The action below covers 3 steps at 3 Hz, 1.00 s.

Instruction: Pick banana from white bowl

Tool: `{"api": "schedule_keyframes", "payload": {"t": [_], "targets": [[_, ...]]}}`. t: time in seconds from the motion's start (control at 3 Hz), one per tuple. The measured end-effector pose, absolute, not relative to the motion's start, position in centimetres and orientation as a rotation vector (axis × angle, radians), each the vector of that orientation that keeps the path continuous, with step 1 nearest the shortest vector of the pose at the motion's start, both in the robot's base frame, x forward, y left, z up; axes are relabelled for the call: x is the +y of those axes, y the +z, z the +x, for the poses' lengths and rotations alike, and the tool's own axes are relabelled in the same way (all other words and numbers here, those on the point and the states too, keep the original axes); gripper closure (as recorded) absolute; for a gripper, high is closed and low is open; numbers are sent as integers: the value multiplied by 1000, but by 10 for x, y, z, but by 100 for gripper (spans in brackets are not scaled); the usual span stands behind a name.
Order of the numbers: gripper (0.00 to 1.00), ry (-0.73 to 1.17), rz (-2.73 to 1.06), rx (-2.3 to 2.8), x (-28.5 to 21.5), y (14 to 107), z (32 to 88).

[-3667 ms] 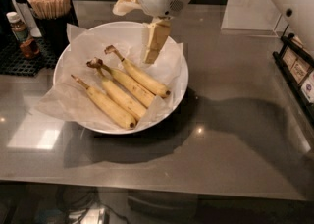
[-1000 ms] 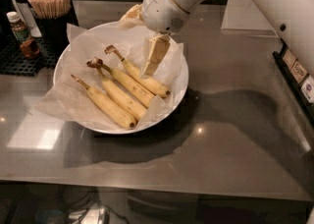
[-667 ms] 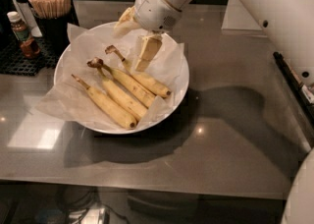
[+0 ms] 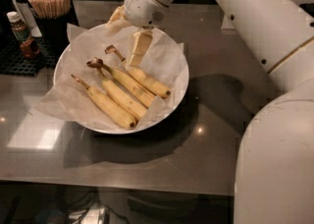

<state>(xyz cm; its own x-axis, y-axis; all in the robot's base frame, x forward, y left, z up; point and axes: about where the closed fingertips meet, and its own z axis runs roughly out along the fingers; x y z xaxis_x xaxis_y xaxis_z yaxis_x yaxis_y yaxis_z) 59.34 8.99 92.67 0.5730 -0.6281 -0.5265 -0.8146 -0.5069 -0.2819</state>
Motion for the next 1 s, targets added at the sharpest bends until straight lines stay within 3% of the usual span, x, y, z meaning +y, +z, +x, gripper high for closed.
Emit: {"api": "schedule_keyframes", "payload": {"t": [0.33,1.0], "targets": [[31,515,-2291,1158,90,921,599],[29,508,-2244,1207,79,921,582]]}}
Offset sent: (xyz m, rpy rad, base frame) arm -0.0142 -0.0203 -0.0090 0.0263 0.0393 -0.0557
